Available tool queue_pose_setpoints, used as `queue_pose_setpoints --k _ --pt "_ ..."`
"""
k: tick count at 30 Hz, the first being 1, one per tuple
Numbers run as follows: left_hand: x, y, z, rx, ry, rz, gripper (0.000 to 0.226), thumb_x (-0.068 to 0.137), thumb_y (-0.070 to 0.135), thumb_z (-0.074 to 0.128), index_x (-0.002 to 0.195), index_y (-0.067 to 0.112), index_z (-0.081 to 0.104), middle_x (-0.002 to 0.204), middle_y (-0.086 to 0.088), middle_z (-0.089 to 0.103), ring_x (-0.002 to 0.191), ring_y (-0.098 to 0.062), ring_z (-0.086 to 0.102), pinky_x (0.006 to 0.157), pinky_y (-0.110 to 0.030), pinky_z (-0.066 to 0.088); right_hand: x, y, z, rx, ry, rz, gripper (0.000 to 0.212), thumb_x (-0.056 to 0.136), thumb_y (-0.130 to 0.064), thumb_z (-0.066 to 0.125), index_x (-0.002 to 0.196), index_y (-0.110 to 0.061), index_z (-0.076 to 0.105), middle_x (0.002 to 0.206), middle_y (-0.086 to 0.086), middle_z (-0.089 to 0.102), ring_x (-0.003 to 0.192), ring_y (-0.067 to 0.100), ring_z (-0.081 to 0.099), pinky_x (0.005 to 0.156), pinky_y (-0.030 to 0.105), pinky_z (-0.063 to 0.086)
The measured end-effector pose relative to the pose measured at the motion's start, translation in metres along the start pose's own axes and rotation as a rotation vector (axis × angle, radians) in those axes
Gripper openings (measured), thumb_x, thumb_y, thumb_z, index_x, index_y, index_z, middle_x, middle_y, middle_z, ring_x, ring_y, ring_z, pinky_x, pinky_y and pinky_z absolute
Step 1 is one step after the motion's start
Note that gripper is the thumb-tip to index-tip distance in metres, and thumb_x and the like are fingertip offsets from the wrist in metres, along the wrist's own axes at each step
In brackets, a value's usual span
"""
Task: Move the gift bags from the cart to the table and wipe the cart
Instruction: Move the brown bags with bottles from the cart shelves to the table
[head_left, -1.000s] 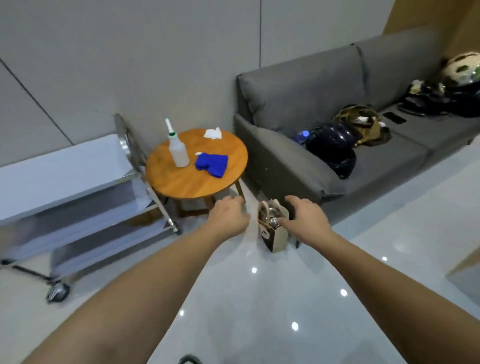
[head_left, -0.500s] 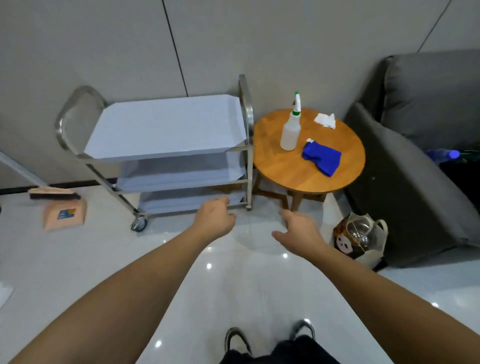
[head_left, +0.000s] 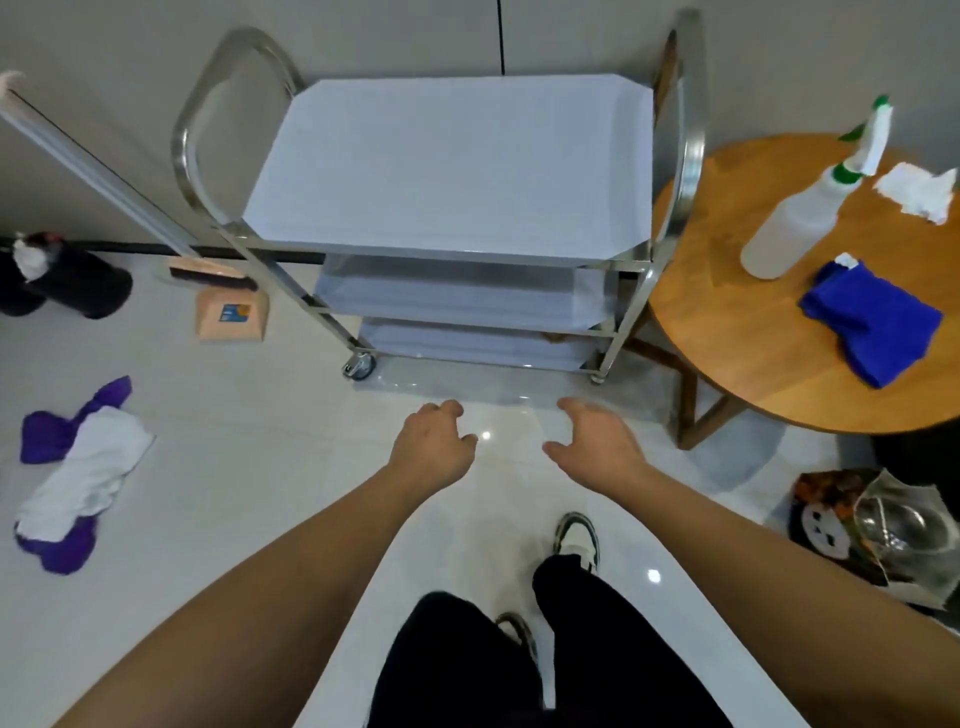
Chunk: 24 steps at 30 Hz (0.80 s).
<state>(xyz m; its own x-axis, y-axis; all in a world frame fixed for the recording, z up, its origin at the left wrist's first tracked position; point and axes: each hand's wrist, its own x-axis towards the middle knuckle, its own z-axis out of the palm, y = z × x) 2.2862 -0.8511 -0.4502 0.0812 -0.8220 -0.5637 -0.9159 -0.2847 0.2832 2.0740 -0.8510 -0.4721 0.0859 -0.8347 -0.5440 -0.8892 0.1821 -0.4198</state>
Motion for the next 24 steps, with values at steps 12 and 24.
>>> queue_pose_setpoints --k 12,24 --pt "0.161 -0.026 0.075 -0.109 -0.168 -0.046 0.046 0.098 0.032 0.060 0.140 0.014 0.053 0.136 -0.012 0.057 0.122 -0.027 0.056 0.097 -0.028 0.041 0.145 0.045 0.084 0.134 -0.116 0.177 0.067 0.094 -0.039 0.065 0.152 -0.017 0.039 0.143 0.012 0.055 0.129 0.032 0.051 0.104 0.036 0.043" --pt "0.417 -0.081 0.282 -0.063 0.210 0.240 0.036 0.098 0.022 0.055 0.132 0.012 0.062 0.133 -0.013 0.058 0.126 -0.033 0.048 0.101 -0.037 0.044 0.417 0.137 0.246 0.009 0.299 0.025 0.056 0.094 -0.026 0.065 0.145 -0.010 0.049 0.135 0.020 0.057 0.123 0.038 0.054 0.102 0.040 0.044"
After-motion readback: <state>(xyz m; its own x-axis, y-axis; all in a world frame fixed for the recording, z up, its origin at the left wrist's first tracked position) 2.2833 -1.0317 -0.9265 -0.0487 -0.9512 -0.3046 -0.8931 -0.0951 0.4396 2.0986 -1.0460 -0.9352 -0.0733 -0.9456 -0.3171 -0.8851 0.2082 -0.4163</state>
